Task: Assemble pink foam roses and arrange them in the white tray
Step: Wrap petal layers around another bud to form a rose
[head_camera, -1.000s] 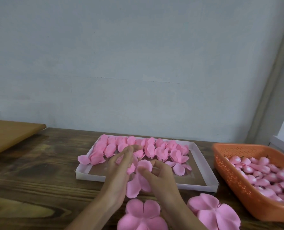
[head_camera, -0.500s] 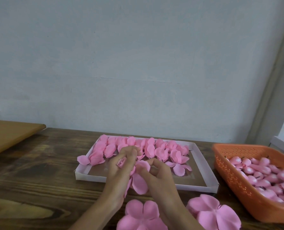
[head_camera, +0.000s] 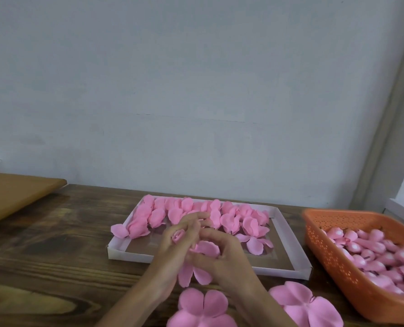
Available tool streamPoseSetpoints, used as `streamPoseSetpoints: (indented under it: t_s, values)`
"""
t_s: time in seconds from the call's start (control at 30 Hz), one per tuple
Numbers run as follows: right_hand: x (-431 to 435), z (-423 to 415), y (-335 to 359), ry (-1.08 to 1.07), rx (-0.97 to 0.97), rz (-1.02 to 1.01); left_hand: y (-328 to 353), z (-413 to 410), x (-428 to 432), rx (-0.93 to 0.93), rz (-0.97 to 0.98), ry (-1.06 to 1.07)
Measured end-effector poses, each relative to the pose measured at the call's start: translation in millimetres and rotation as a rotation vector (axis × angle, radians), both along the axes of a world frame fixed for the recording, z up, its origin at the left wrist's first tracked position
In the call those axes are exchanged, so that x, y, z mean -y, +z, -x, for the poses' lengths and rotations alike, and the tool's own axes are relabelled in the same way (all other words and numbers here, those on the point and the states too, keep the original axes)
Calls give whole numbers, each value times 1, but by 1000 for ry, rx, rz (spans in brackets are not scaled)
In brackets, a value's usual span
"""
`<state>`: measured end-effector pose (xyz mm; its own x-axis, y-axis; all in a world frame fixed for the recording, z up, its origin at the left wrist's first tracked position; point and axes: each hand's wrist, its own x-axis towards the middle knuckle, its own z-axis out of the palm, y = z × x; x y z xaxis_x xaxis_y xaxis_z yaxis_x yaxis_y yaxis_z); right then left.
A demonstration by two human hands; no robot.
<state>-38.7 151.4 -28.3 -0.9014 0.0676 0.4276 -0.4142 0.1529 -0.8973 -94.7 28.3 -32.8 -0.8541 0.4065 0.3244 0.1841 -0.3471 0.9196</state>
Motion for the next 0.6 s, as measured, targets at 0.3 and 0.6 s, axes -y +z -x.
streamPoseSetpoints:
  t_s: [0.3, 0.6]
  values:
    - [2, 1, -4, -22, 9, 51, -9, 7, 1, -104, 41, -33]
    - [-1, 2, -5, -104, -75, 46, -13, 11, 2, -95, 35, -36]
